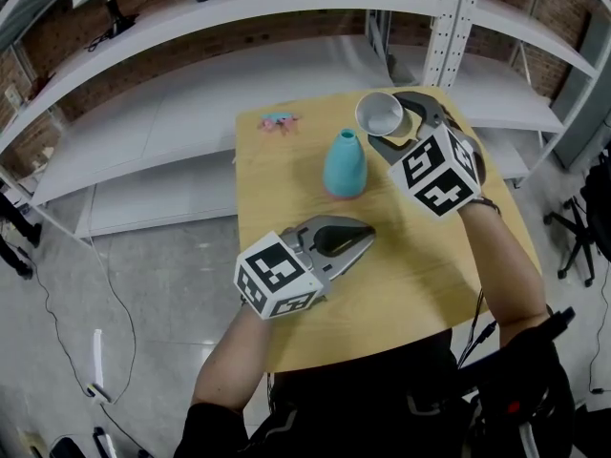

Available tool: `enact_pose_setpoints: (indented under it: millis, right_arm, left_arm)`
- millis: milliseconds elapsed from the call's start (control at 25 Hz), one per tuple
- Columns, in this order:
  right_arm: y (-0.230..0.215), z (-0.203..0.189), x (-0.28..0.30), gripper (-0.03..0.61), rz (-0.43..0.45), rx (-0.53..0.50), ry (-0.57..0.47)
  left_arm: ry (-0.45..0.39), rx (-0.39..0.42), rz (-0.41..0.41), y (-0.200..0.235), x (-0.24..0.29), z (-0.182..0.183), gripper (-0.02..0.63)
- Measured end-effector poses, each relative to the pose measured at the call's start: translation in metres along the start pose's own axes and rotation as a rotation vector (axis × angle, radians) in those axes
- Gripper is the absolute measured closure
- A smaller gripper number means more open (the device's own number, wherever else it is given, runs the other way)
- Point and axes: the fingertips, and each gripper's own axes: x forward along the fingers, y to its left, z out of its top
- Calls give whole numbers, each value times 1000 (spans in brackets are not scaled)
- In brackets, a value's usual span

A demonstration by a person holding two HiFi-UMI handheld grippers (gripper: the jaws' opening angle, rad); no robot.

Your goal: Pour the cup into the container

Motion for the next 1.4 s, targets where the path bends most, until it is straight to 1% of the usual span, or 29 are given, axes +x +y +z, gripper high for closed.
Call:
enact_pose_setpoints:
  millis: [160,280,520,840,1000,1160,1400]
  right_arm:
    - [-11,-15,-6,275,2,105,-19]
    - [-21,-33,-10,275,3,202,-28]
    - [-39,-82,-15,275,16,448,-34]
    - [-49,-155,-11,275,-2,674,6]
    - [-50,-180,-9,275,1,758,16]
    - [-49,-194,-5,275,17,830,6]
    - [-47,-208,-1,275,28,896,-13]
  left_arm:
    - [1,-1,1,0,0,0,612]
    - [1,0,1,1,0,0,612]
    - [1,1,4,1,-1,-1,612]
    - [0,-3,11,2,-2,0,612]
    - [0,-6,15,2,-2,2,612]
    - [2,-3,14,2,-2,2,612]
    - [4,-4,18,1,-2,2,612]
